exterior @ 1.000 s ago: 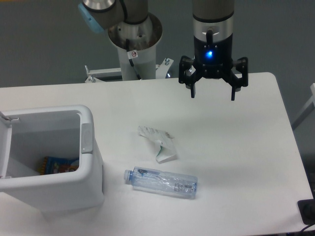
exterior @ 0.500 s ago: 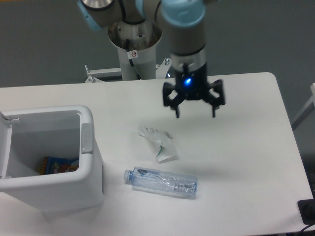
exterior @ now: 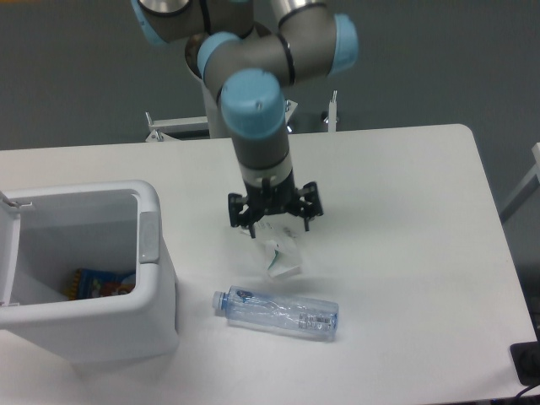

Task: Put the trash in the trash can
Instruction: 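Close the gripper on the crumpled wrapper and lift it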

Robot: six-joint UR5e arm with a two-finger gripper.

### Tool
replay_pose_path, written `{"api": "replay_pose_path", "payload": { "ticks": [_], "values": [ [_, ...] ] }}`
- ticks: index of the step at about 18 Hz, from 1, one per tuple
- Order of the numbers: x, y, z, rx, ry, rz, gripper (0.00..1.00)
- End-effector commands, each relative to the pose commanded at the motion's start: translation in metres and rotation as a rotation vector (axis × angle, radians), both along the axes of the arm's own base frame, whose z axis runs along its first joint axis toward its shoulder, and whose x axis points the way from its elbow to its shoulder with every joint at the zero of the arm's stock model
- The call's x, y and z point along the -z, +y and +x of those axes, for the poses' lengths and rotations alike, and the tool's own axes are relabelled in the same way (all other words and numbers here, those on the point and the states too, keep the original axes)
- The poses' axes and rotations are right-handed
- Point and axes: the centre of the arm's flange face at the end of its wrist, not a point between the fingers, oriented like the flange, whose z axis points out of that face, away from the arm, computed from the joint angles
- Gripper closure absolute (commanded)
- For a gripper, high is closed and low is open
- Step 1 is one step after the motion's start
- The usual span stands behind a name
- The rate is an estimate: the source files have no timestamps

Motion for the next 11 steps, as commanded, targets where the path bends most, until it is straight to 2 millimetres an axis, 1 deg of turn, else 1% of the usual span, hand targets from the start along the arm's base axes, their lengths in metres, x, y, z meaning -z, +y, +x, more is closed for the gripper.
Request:
{"api": "replay_pose_path", "payload": {
  "ticks": [3,6,7,9,10,11],
  "values": [
    [0.019,-0.008,0.007,-0.005,-0.028,-0.032,0.0],
    [0.025,-0.012,0.008,-0.005,-0.027,-0.062,0.01],
    [0.026,-0.011,0.008,-0.005,-0.027,-0.062,0.06],
    [0.031,-0.011,0.006,-0.008,-0.031,-0.07,0.34],
    [0.032,-0.011,0.006,-0.011,-0.03,-0.073,0.44],
    [0.032,-0.011,0.006,-0.012,-0.03,-0.073,0.51]
  ]
}}
